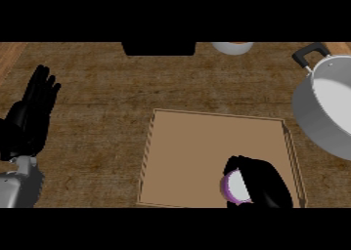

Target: Pick the can from the tray and place it in the pot

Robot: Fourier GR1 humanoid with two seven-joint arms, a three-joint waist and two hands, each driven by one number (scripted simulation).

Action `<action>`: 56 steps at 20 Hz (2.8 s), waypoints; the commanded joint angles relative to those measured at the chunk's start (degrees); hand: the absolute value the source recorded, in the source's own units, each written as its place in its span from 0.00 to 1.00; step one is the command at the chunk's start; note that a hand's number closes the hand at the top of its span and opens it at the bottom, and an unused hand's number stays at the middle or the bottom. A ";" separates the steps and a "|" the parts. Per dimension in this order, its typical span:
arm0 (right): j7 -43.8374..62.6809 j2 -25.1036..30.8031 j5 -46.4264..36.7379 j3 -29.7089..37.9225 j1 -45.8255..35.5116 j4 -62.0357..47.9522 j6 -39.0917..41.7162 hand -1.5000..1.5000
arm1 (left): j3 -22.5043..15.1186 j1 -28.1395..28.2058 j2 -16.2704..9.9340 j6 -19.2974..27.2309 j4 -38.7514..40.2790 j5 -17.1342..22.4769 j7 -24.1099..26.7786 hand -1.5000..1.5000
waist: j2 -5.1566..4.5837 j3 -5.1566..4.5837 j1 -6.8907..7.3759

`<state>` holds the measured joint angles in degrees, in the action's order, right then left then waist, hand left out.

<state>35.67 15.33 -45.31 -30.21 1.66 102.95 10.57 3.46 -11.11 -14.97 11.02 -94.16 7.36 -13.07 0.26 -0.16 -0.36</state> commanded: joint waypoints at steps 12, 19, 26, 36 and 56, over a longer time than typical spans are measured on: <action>-32.16 25.60 3.88 -3.43 24.41 31.78 -12.19 1.00 | 2.12 4.54 -0.58 -0.94 -1.55 0.69 1.77 0.50 | 0.41 0.24 -2.52; -35.80 22.94 12.83 13.87 28.70 38.07 -22.65 1.00 | 2.34 4.56 -0.60 -0.86 -1.61 0.64 1.00 0.50 | 0.26 0.28 -2.54; -38.56 23.03 28.43 31.26 28.39 36.19 -21.19 1.00 | 2.60 1.29 -0.42 -1.71 2.15 0.70 2.36 0.50 | -0.15 0.19 -1.75; -40.80 30.31 53.87 52.32 10.97 9.53 -6.97 1.00 | -0.31 -1.02 1.95 0.05 0.08 -1.84 0.20 0.50 | -0.40 0.18 0.66; -61.73 25.66 19.29 39.63 -23.43 -48.25 -24.28 1.00 | 0.93 -2.28 1.06 -2.96 1.30 -1.40 -0.74 0.50 | -0.70 0.25 2.29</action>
<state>-22.70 42.16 -21.72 11.57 -12.73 67.47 -11.82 4.47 -13.55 -13.64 8.71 -92.44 6.07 -13.16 -0.46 0.10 1.77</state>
